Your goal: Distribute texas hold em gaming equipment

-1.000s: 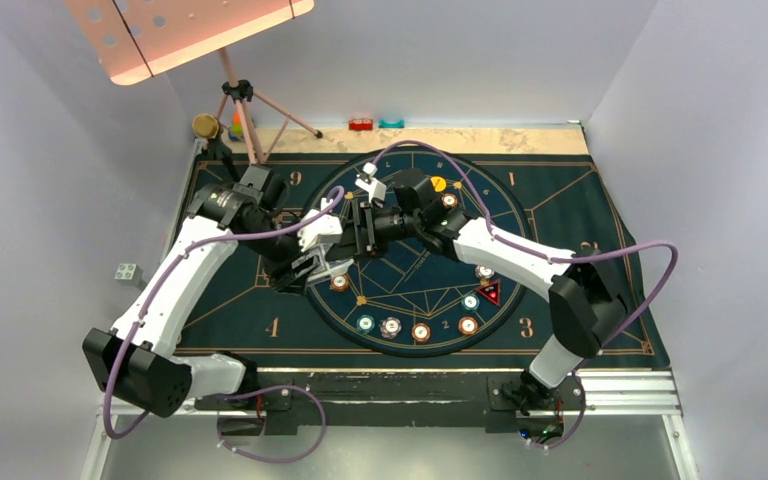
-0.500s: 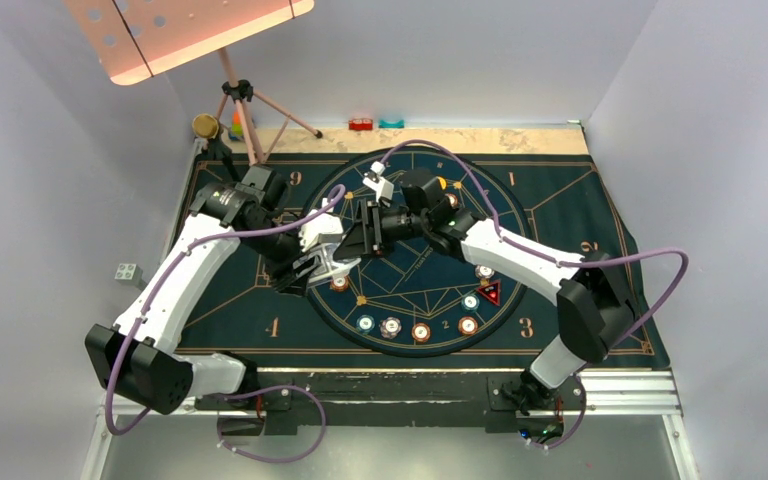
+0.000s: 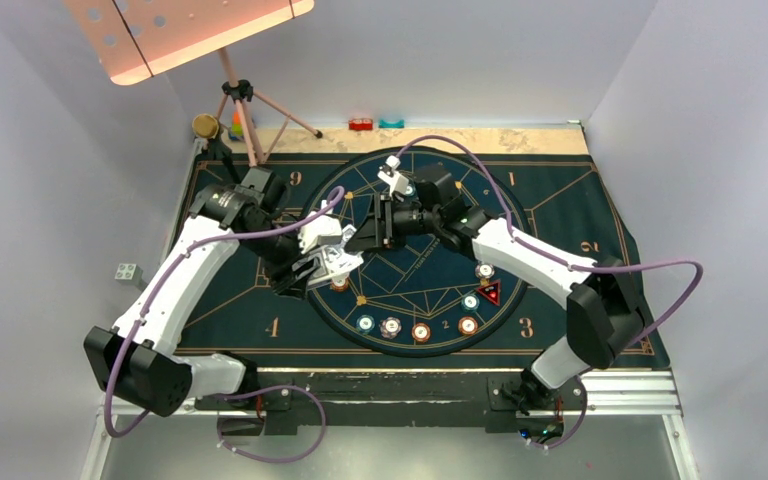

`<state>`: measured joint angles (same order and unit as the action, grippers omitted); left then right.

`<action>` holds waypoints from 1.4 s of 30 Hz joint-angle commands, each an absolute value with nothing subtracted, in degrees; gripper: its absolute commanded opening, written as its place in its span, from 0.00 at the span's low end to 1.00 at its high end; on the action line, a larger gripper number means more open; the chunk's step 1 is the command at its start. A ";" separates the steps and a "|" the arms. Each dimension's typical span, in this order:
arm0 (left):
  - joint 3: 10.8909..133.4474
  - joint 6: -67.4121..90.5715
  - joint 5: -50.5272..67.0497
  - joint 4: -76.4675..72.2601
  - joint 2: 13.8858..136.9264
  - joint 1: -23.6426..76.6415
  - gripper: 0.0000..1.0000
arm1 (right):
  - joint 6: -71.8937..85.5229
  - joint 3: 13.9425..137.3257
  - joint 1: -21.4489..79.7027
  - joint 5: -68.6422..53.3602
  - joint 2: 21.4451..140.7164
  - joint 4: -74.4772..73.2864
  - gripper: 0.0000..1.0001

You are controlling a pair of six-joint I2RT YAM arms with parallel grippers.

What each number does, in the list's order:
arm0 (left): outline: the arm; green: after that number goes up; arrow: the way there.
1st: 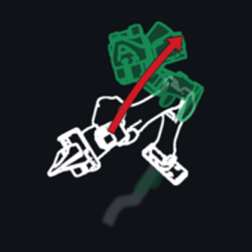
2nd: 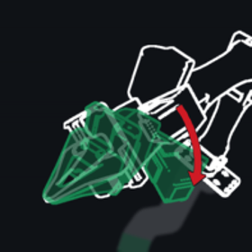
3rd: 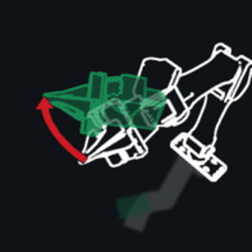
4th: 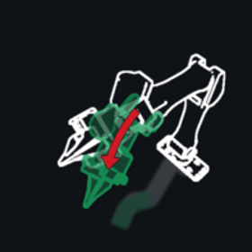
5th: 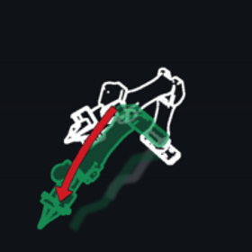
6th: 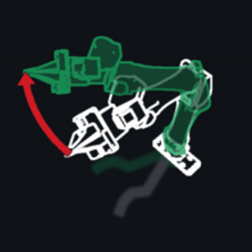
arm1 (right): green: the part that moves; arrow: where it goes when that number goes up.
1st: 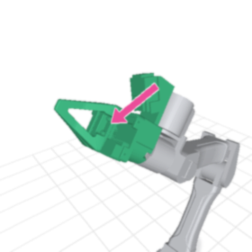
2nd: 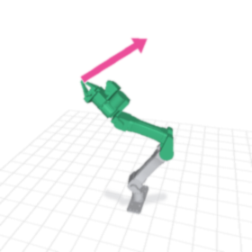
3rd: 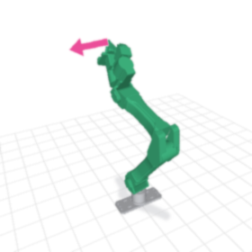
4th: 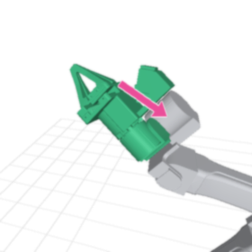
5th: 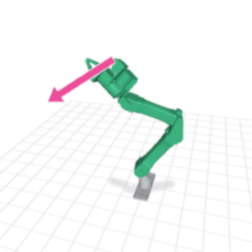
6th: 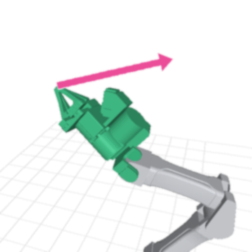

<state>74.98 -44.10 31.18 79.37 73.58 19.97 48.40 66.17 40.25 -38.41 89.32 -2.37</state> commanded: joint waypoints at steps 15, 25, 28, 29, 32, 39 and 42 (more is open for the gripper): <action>72.72 -43.96 34.63 78.58 70.32 20.09 0.00 | 43.07 69.02 38.97 -33.10 84.86 -8.49 0.35; 71.40 -43.79 34.48 78.00 69.67 20.13 0.00 | 42.10 70.25 36.88 -30.71 82.00 -11.07 0.16; 70.75 -43.85 34.15 78.05 69.27 20.05 0.00 | 41.93 70.82 35.59 -30.78 81.49 -11.46 0.11; 70.49 -43.86 34.06 78.06 69.11 20.10 0.00 | 41.78 71.37 35.03 -30.82 81.53 -11.80 0.10; 69.76 -43.83 33.82 78.17 68.47 20.08 0.00 | 41.86 72.30 33.43 -30.75 81.74 -11.96 0.05; 69.99 -43.65 34.08 79.76 67.18 20.11 0.00 | 42.87 74.26 30.82 -33.11 88.82 -8.33 0.00; 70.49 -43.42 34.50 80.48 66.81 20.08 0.00 | 44.23 76.00 31.59 -35.18 96.25 -5.35 0.00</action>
